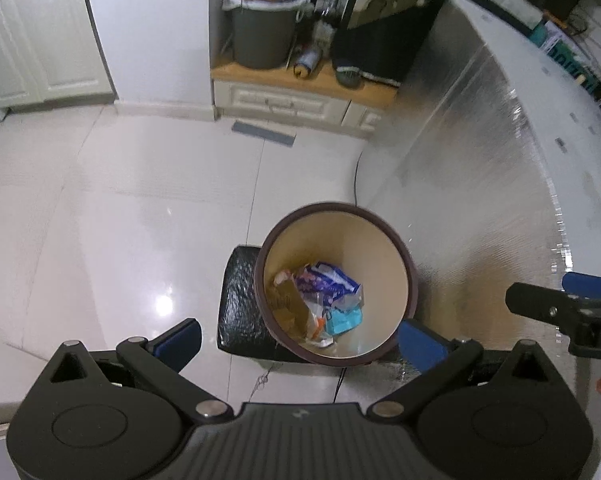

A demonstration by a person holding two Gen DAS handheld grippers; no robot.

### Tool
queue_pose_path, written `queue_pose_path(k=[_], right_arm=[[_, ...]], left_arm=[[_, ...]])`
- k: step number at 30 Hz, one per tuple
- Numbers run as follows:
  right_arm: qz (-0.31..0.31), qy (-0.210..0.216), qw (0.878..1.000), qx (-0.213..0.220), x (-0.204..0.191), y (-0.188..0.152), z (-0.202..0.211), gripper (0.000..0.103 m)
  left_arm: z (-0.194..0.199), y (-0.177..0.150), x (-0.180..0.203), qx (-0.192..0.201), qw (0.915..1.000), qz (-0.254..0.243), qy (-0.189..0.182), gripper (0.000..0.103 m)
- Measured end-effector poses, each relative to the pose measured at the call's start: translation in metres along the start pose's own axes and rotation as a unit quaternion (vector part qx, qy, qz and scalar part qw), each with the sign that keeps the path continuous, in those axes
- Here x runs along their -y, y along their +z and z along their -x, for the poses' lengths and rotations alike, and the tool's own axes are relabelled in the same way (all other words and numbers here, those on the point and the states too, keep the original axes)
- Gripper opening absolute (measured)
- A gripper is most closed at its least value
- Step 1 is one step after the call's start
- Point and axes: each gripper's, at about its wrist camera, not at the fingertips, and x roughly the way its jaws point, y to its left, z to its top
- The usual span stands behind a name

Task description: Collect trash

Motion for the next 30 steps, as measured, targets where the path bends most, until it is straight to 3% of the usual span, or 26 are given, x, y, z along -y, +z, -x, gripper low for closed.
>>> queue_pose_path(k=[17, 30], right_arm=[[-0.018, -0.016, 0.995, 0.093, 0.004, -0.040, 0.130, 0.103], [-0.035, -0.048, 0.990, 0.125, 0.025, -0.095, 0.203, 0.103]], left_arm=[[0.122, -0.043, 0.032, 0.114, 0.9928, -0.037, -0.006, 0.103], [0.185, -0.102, 0.056, 0.148, 0.9881, -0.030, -0.028, 0.103]])
